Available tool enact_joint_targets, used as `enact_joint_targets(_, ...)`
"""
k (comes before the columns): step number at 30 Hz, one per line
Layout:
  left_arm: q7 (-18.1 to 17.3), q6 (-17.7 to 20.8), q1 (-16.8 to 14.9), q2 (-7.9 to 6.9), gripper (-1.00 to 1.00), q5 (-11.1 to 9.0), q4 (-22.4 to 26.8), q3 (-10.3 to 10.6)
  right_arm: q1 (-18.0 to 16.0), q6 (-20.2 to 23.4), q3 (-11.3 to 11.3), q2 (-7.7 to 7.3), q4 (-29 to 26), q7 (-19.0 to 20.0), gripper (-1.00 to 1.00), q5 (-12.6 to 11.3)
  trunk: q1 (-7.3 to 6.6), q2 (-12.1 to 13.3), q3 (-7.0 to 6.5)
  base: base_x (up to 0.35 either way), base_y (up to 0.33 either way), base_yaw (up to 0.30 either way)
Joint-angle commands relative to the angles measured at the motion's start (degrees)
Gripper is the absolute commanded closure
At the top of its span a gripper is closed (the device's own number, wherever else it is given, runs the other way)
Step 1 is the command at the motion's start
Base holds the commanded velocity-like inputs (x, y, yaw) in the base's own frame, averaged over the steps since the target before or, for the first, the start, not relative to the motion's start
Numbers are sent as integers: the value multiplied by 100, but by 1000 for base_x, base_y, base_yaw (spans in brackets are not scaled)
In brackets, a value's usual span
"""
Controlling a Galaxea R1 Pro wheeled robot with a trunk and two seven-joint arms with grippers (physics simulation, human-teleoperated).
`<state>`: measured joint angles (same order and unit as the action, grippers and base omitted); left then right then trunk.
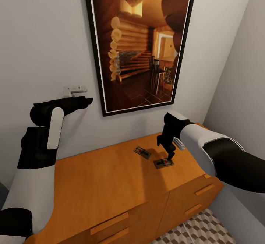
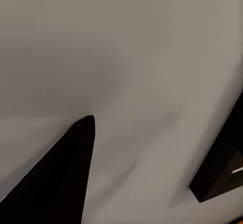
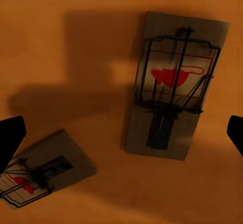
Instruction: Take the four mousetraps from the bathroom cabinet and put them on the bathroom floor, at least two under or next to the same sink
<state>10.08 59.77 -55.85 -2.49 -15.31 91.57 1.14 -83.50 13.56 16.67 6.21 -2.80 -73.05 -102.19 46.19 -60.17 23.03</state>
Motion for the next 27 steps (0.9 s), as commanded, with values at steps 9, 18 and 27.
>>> enact_joint_targets(9, 65, 23, -5, -6, -100, -42, 2, 7, -1, 65, 47, -24, 5, -24, -100, -42, 89, -166, 80, 0, 0, 0)
enact_joint_targets(18, 65, 23, -5, -6, -100, -43, 2, 5, 0, 67, 49, -28, 5, -18, -100, -50, 89, -166, 80, 0, 0, 0)
enact_joint_targets(27, 65, 23, -5, -6, -100, -43, 2, 8, 15, 66, 51, -31, 5, -17, -100, -54, 199, -366, 169, 0, 0, 0)
